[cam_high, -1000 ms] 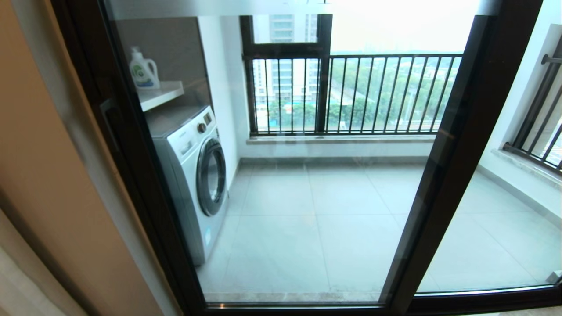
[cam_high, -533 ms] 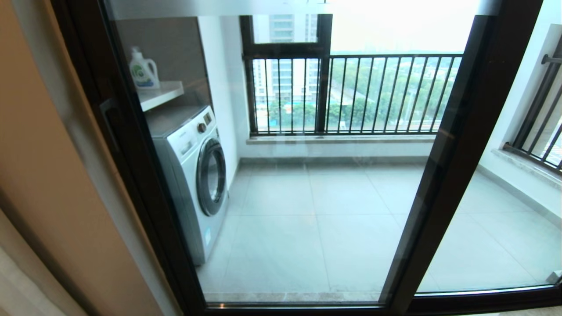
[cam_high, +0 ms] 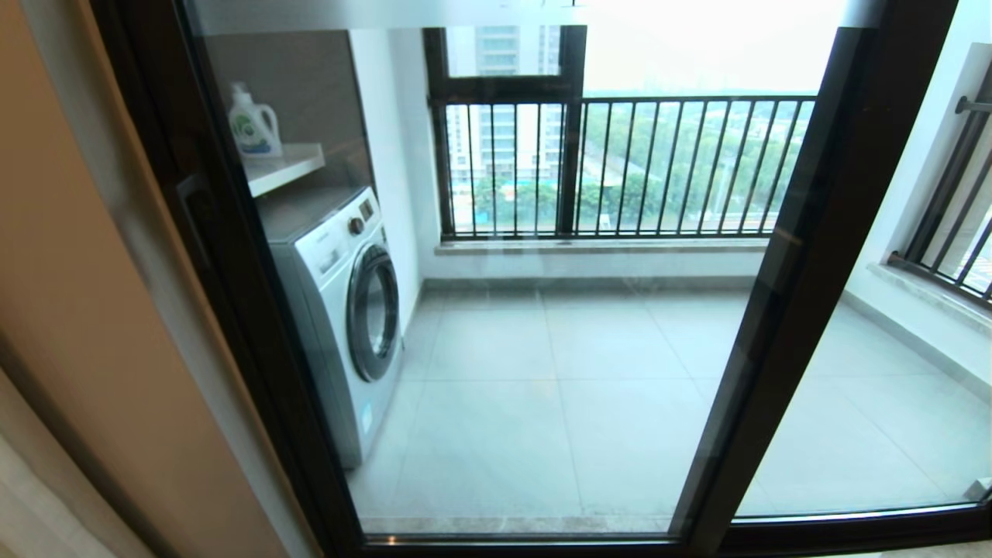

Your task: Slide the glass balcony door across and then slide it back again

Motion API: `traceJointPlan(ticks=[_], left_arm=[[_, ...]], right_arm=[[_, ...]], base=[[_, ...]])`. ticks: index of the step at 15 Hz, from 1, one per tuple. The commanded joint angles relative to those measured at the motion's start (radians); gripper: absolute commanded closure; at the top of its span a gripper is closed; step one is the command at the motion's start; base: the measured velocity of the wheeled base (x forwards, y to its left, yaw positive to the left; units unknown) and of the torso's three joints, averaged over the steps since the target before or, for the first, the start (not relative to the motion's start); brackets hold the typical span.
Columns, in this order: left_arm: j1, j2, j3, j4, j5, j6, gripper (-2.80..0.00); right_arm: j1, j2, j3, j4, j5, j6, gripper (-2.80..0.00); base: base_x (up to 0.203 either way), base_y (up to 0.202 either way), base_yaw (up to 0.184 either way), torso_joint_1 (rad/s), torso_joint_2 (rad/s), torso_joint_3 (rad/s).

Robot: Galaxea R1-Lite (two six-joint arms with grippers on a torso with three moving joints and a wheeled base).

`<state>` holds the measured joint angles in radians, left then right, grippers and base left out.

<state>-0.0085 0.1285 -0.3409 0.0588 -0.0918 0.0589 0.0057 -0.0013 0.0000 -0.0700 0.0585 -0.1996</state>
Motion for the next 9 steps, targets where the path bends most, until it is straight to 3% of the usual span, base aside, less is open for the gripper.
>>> traceJointPlan(ticks=[1,5,9], left_arm=[[-0.007,0.261,-0.091,-0.06,-0.007,-0.009,0.0],[-0.009,0.741,-0.137,-0.386,-0.029,-0.032,0.0],[0.072,1.228,-0.207,-0.767,-0.222,-0.047,0.0]], right_arm=[[0.0,0.0,0.012,-0.001,0.001,-0.001,0.0],[0.0,0.001,0.012,-0.001,0.0,-0.001,0.0],[0.0,0.001,0.012,-0.001,0.0,-0.001,0.0]], base=[[0.0,0.0,0.0,0.0,0.0,0.0],[0.0,0.0,0.0,0.0,0.0,0.0],[0.0,0.0,0.0,0.0,0.0,0.0]])
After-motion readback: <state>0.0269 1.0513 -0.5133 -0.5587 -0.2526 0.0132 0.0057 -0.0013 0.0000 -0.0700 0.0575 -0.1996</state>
